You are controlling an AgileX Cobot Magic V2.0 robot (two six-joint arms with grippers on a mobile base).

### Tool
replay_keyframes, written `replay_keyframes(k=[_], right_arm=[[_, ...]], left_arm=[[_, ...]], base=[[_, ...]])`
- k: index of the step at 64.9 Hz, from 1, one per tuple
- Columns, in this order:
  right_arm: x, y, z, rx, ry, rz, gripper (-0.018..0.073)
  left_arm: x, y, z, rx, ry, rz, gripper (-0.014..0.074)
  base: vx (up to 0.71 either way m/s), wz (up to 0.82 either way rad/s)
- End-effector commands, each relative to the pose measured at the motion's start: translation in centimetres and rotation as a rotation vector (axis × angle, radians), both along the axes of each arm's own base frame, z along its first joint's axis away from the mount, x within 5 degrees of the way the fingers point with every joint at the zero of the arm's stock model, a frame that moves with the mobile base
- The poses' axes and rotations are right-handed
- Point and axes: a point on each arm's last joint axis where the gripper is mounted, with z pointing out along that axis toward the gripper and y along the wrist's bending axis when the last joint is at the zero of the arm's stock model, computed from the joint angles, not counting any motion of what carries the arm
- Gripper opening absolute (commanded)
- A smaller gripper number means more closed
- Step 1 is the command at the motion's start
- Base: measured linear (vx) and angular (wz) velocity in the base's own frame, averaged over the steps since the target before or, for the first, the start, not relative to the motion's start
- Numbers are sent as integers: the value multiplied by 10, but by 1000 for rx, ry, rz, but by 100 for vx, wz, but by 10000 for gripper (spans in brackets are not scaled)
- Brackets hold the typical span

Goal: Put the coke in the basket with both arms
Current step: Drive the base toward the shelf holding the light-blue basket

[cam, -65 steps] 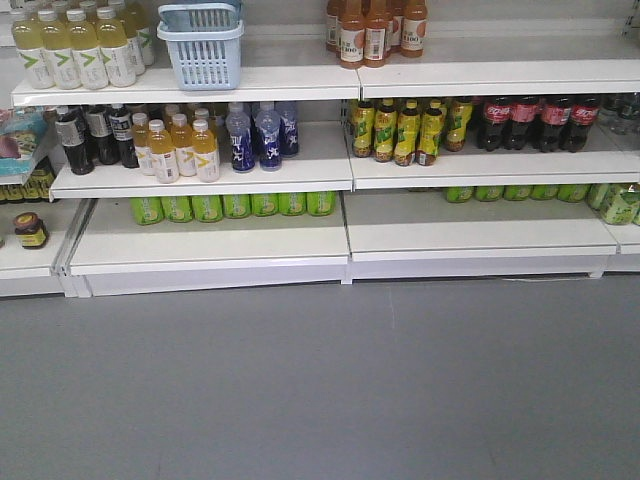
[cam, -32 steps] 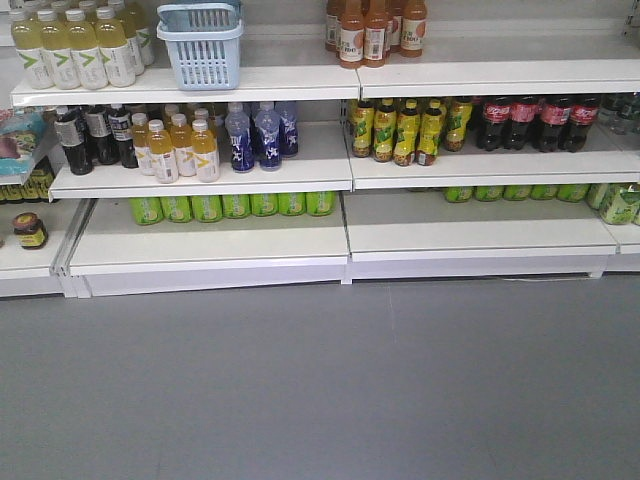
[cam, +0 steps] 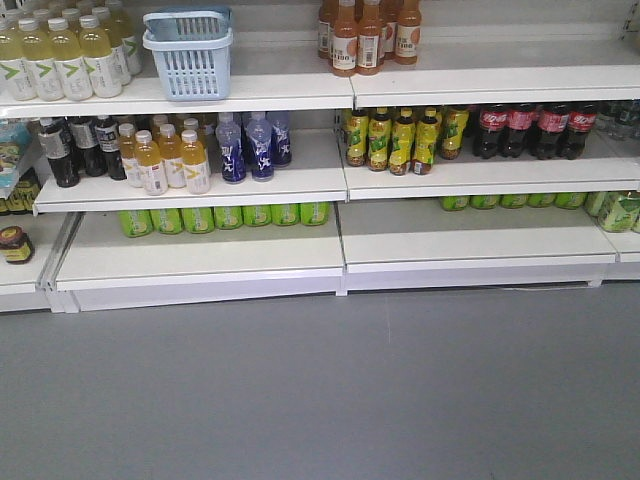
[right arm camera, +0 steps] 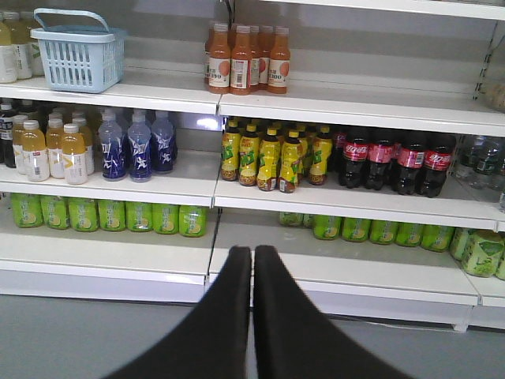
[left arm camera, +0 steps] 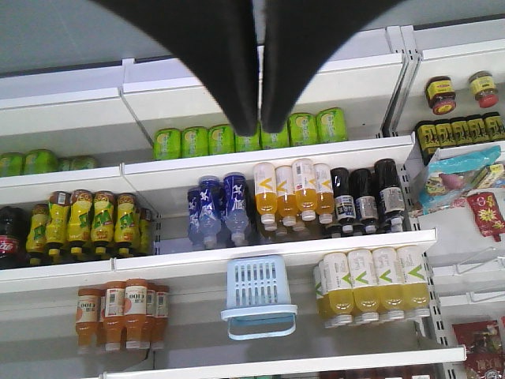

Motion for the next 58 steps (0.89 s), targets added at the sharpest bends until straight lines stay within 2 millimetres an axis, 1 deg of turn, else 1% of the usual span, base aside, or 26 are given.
replay_keyframes(k=[1,58], right_arm=[[0,0,5,1,-79,-1,-2],[0,0,5,1,-78,-1,-2]], left_arm=[[0,-1,17,-15,-90,-8,-6],[0,-1,17,-15,-90,-8,-6]], base=[[17,-1],[17,4]])
